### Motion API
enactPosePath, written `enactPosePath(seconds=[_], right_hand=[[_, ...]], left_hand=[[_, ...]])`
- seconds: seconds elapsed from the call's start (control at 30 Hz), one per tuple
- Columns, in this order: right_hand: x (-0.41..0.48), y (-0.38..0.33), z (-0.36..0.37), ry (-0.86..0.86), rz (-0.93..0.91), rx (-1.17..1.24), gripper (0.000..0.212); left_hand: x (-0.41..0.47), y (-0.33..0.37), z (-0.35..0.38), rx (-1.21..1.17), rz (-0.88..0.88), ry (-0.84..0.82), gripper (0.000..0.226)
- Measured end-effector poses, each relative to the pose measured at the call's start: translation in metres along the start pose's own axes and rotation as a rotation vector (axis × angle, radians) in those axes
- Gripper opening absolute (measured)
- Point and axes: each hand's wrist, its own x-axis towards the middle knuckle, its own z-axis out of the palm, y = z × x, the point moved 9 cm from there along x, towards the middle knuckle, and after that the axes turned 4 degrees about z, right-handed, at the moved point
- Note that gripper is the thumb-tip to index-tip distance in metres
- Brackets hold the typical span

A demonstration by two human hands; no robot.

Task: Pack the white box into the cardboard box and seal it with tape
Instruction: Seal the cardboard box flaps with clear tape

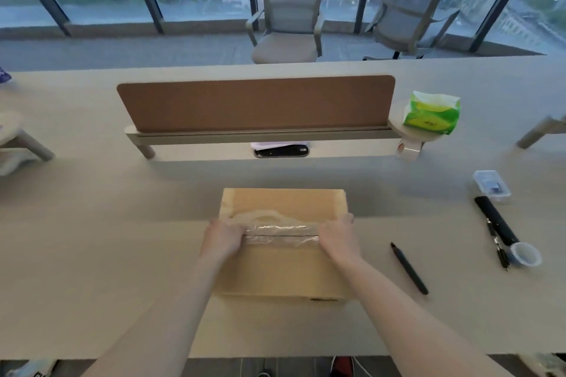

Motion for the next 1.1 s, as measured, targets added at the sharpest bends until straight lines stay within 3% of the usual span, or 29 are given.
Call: enactPosePath(seconds=[0.13,0.37,0.47,0.6,0.9,1.0,1.1], right_hand=[[-0.004,0.009,0.004,0.035,-0.006,-0.083,0.037],[0.0,0.031,0.004,0.028,0.176,0.19,0.042],[0.005,0.036,0.003,0.003,0.201,0.216,0.043],[0.013,0.037,0.009,-0.033,0.153,0.252,0.03],[-0.011,0.037,0.008,-0.03,0.154,0.366,0.039],[-0.041,0.07,0.009,-0.028,0.251,0.481,0.052],[-0.073,0.113,0.001,0.027,0.344,0.549,0.058]], left_hand=[[-0.008,0.001,-0.01,-0.024,0.112,-0.026,0.042],[0.023,-0.03,0.006,-0.113,0.112,-0.062,0.06],[0.015,-0.021,0.0,-0.18,0.103,-0.043,0.053],[0.012,-0.024,0.006,-0.225,0.077,-0.051,0.046],[0.002,-0.017,-0.002,-0.298,0.087,-0.08,0.064],[-0.017,-0.017,-0.002,-0.295,0.068,-0.097,0.076],[-0.035,-0.004,0.006,-0.273,0.115,-0.142,0.073]])
